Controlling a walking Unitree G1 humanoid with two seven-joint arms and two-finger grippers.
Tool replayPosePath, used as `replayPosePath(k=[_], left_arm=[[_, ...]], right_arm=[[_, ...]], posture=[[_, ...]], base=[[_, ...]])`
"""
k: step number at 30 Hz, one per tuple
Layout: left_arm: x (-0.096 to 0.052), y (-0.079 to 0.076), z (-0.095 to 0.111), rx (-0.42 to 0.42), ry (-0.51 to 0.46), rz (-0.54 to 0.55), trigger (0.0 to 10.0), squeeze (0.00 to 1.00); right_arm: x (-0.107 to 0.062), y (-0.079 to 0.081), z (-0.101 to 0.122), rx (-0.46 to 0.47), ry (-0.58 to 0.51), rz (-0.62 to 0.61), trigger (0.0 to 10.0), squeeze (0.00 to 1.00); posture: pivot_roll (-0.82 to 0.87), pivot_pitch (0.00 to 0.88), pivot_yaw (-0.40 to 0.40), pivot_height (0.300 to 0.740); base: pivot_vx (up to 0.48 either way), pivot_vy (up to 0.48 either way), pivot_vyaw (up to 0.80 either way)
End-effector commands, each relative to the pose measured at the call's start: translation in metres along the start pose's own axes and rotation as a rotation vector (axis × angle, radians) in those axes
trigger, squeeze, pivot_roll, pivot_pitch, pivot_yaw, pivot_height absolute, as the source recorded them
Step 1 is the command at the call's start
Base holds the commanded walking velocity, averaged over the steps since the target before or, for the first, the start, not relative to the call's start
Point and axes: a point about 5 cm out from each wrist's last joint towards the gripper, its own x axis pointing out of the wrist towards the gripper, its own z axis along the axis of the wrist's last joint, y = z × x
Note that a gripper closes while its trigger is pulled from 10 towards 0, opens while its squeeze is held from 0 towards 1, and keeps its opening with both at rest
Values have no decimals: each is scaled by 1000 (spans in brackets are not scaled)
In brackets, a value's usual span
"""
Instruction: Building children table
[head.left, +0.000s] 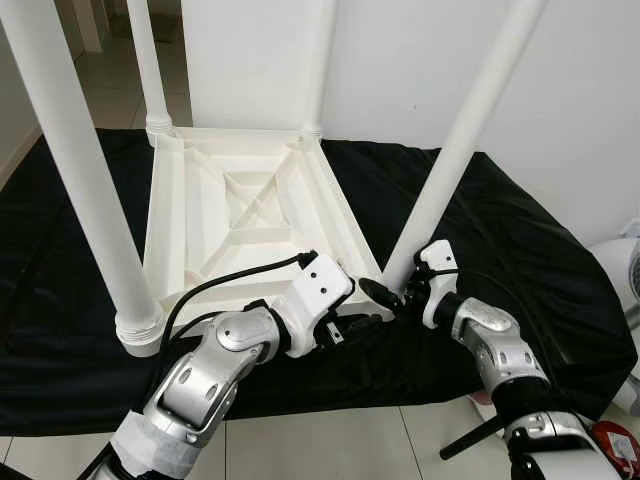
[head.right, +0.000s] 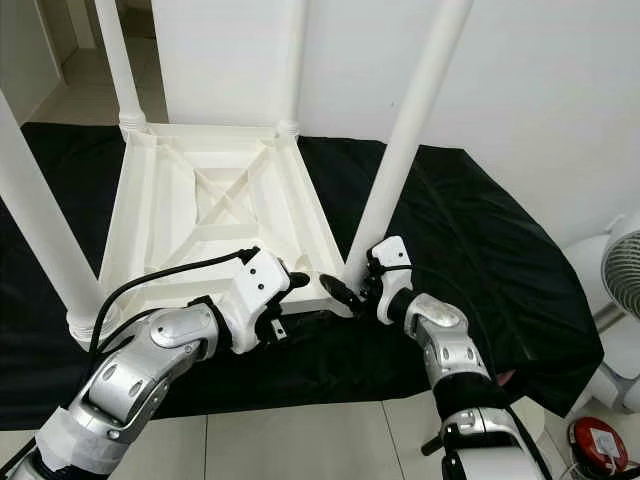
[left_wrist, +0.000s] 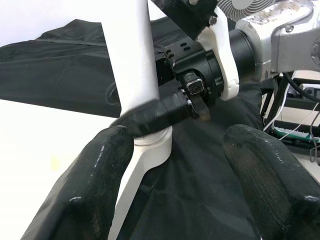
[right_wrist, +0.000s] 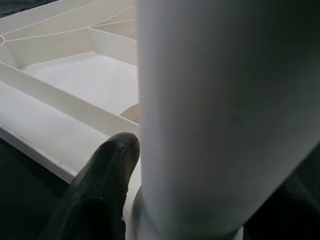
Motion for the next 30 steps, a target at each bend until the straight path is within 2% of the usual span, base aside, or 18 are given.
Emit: replayPosePath(k=[1, 11, 12, 17, 18, 19, 21, 23, 24, 25, 26, 28, 30], left_arm=[[2, -1, 3, 14, -8, -23, 10000, 0], [10, 3, 5, 28, -19, -27, 10000, 0], [11, 3, 5, 26, -23, -29, 10000, 0], [11, 2, 5, 21, -28, -30, 10000, 0], [12, 1, 4, 15, -29, -26, 10000, 0], [12, 1, 4, 15, -29, -26, 10000, 0], [14, 0, 1, -1, -28, -16, 10000, 0], [14, 0, 1, -1, -28, -16, 10000, 0], [14, -2, 1, -6, -32, -16, 10000, 0], [14, -2, 1, -6, -32, -16, 10000, 0], [14, -4, 2, -11, -39, -17, 10000, 0], [14, -4, 2, -11, -39, -17, 10000, 0], [13, -4, 3, -18, -45, -18, 10000, 0]], right_arm=[[2, 2, -5, -1, 29, 36, 0, 0], [-7, 5, -14, 47, -1, 23, 0, 0], [-8, 5, -15, 49, -7, 6, 10000, 0], [-12, 4, -15, 71, -25, -67, 10000, 0], [-13, 3, -14, 79, -36, -131, 10000, 0], [-13, 3, -14, 79, -36, -131, 10000, 0], [-14, 4, -11, 84, -57, -282, 10000, 0], [-14, 4, -11, 84, -57, -282, 10000, 0], [-13, 6, -10, 98, -66, -354, 10000, 0], [-13, 6, -10, 98, -66, -354, 10000, 0], [-13, 10, -9, 130, -71, -453, 10000, 0], [-13, 10, -9, 130, -71, -453, 10000, 0], [-16, 19, -11, 156, -41, -686, 10000, 0]], posture=[[28, 0, -113, 740], [2, 0, -105, 740], [-2, 0, -104, 740], [-9, 0, -106, 740], [-19, 0, -109, 740], [-19, 0, -109, 740], [-25, 0, -115, 740], [-25, 0, -115, 740], [-26, 0, -116, 740], [-26, 0, -116, 740], [-24, 0, -123, 740], [-24, 0, -123, 740], [-24, 0, -125, 740]], base=[[0, 0, 0], [0, 0, 0], [0, 0, 0], [0, 0, 0], [0, 0, 0], [0, 0, 0], [0, 0, 0], [0, 0, 0], [0, 0, 0], [0, 0, 0], [0, 0, 0], [0, 0, 0], [0, 0, 0]])
